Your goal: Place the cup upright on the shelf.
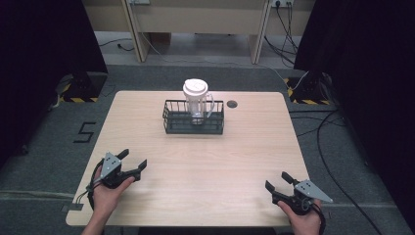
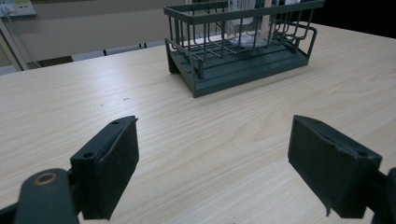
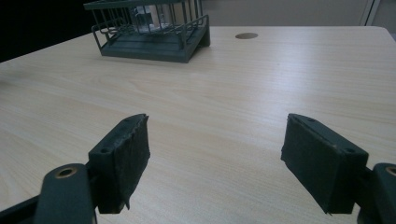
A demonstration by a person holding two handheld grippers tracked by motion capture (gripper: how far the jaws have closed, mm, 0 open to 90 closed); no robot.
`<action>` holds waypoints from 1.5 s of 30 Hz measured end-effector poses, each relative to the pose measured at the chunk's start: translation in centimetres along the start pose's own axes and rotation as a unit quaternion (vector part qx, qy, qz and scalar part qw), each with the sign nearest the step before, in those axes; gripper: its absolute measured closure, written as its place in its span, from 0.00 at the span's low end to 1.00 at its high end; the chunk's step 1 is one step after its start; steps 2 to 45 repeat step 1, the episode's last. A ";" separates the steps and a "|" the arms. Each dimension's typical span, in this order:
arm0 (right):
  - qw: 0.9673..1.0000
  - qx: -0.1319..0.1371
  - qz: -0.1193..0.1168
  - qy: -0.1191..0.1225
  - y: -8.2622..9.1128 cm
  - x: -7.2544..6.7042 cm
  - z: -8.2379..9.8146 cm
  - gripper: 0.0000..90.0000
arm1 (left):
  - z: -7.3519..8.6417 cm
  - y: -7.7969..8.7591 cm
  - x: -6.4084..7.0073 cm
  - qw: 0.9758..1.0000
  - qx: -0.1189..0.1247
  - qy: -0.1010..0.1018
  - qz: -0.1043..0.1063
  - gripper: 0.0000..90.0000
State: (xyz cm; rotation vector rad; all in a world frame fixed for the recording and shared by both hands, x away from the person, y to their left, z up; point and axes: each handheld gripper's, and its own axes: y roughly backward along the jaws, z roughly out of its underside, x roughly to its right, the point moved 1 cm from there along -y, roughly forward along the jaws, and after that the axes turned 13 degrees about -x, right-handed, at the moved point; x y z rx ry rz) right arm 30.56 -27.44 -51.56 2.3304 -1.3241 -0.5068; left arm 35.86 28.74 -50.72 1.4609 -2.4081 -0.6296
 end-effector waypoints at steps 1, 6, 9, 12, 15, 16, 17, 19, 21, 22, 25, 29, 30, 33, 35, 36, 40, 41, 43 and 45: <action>1.000 0.000 0.000 0.000 0.0 0.0 0.0 0.26 | 0.0 0.0 0.1 1.000 0.001 -0.001 0.001 0.18; 1.000 0.000 0.000 0.000 0.0 0.0 0.0 0.26 | 0.0 0.0 0.1 1.000 0.001 -0.001 0.001 0.18; 1.000 0.000 0.000 0.000 0.0 0.0 0.0 0.26 | 0.0 0.0 0.1 1.000 0.001 -0.001 0.001 0.18; 1.000 0.000 0.000 0.000 0.0 0.0 0.0 0.26 | 0.0 0.0 0.1 1.000 0.001 -0.001 0.001 0.18; 1.000 0.000 0.000 0.000 0.0 0.0 0.0 0.26 | 0.0 0.0 0.1 1.000 0.001 -0.001 0.001 0.18; 1.000 0.000 0.000 0.000 0.0 0.0 0.0 0.26 | 0.0 0.0 0.1 1.000 0.001 -0.001 0.001 0.18; 1.000 0.000 0.000 0.000 0.0 0.0 0.0 0.26 | 0.0 0.0 0.1 1.000 0.001 -0.001 0.001 0.18; 1.000 0.000 0.000 0.000 0.0 0.0 0.0 0.26 | 0.0 0.0 0.1 1.000 0.001 -0.001 0.001 0.18; 1.000 0.000 0.000 0.000 0.0 0.0 0.0 0.26 | 0.0 0.0 0.1 1.000 0.001 -0.001 0.001 0.18; 1.000 0.000 0.000 0.000 0.0 0.0 0.0 0.26 | 0.0 0.0 0.1 1.000 0.001 -0.001 0.001 0.18; 1.000 0.000 0.000 0.000 0.0 0.0 0.0 0.26 | 0.0 0.0 0.1 1.000 0.001 -0.001 0.001 0.18; 1.000 0.000 0.000 0.000 0.0 0.0 0.0 0.26 | 0.0 0.0 0.1 1.000 0.001 -0.001 0.001 0.18; 1.000 0.000 0.000 0.000 0.0 0.0 0.0 0.26 | 0.0 0.0 0.1 1.000 0.001 -0.001 0.001 0.18; 1.000 0.000 0.000 0.000 0.0 0.0 0.0 0.26 | 0.0 0.0 0.1 1.000 0.001 -0.001 0.001 0.18; 1.000 0.000 0.000 0.000 0.0 0.0 0.0 0.26 | 0.0 0.0 0.1 1.000 0.001 -0.001 0.001 0.18; 1.000 0.000 0.000 0.000 0.0 0.0 0.0 0.26 | 0.0 0.0 0.1 1.000 0.001 -0.001 0.001 0.18; 1.000 0.000 0.000 0.000 0.0 0.0 0.0 0.26 | 0.0 0.0 0.1 1.000 0.001 -0.001 0.001 0.18; 1.000 0.000 0.000 0.000 0.0 0.0 0.0 0.26 | 0.0 0.0 0.1 1.000 0.001 -0.001 0.001 0.18; 1.000 0.000 0.000 0.000 0.0 0.0 0.0 0.26 | 0.0 0.0 0.1 1.000 0.001 -0.001 0.001 0.18; 1.000 0.000 0.000 0.000 0.0 0.0 0.0 0.26 | 0.0 0.0 0.1 1.000 0.001 -0.001 0.001 0.18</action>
